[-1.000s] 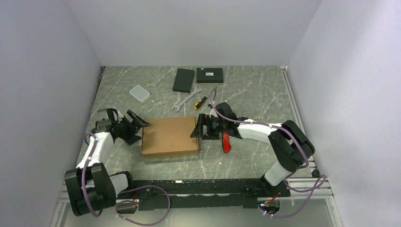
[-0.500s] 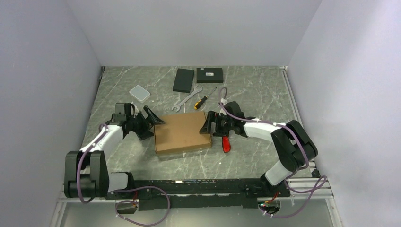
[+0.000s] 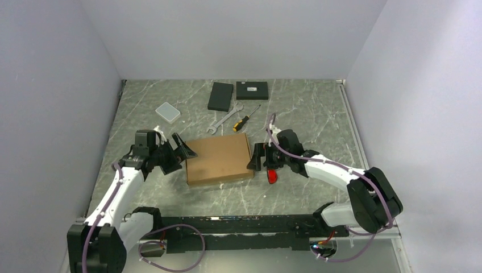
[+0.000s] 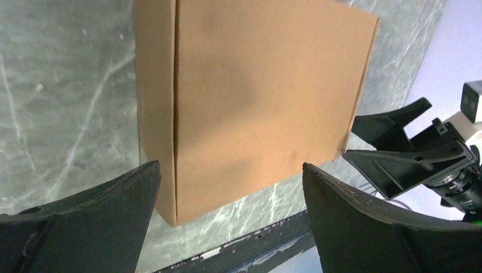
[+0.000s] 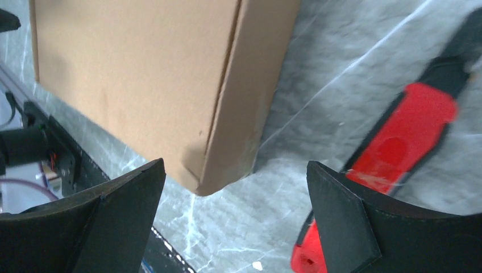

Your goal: Unpack the express box

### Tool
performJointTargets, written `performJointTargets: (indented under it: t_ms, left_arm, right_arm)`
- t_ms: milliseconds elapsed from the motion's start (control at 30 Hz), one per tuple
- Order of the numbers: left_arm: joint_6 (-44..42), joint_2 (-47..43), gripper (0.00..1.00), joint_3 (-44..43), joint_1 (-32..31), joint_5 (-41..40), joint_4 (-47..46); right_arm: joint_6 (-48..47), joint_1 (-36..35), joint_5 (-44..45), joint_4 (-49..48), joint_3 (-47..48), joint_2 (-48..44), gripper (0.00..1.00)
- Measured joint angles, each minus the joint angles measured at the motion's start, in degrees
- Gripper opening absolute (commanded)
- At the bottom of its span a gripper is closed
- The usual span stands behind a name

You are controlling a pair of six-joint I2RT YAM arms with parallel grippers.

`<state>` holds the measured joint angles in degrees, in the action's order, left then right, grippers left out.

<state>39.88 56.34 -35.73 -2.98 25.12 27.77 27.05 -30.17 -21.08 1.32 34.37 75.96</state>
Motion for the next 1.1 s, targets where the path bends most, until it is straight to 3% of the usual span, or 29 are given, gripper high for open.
performJointTargets:
  t_ms: [333, 667, 867, 1100]
  left_arm:
    - [4.37, -1.33, 0.99, 3.08, -8.79, -1.53, 3.17]
    - [7.02, 2.91, 0.95, 3.23, -17.22, -6.71, 2.21]
    - [8.5, -1.31, 0.94, 1.53, -18.01, -8.57, 5.03]
    - [8.07, -3.1, 0.96, -7.63, -17.99, -10.64, 10.23]
  right_arm:
    - [0.59, -6.1, 0.26, -4.04, -2.25, 1.51, 1.0]
    - [1.09, -10.73, 6.64, -3.65, -2.19, 2.29, 0.99]
    - [2.12, -12.39, 9.29, 3.28, 0.42, -1.92, 0.96]
    - [5.05, -12.2, 11.78, 12.57, 7.1, -6.99, 0.95]
